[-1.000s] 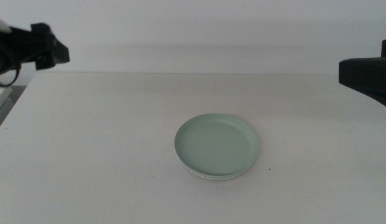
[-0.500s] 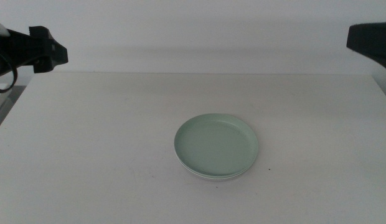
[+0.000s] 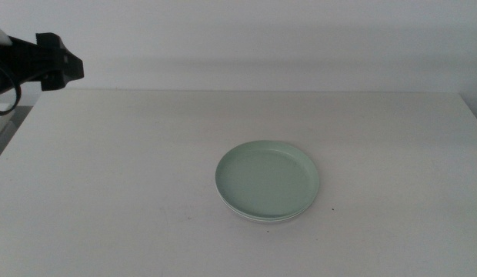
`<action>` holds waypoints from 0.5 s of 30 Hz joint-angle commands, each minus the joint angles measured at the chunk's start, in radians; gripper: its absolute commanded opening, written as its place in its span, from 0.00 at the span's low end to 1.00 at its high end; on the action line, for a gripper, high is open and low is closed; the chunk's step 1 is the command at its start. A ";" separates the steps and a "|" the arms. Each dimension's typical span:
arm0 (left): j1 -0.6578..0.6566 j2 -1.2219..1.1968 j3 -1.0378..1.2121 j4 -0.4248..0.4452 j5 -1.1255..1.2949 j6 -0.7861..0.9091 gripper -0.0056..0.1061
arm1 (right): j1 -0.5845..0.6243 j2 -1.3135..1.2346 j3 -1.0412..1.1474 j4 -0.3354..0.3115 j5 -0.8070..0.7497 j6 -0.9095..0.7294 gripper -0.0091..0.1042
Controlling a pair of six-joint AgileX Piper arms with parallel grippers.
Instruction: Stack the three bowls on top of each other.
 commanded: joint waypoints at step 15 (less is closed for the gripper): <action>0.000 -0.099 0.058 0.154 -0.045 0.001 0.89 | -0.044 -0.237 0.225 0.026 -0.137 -0.068 0.69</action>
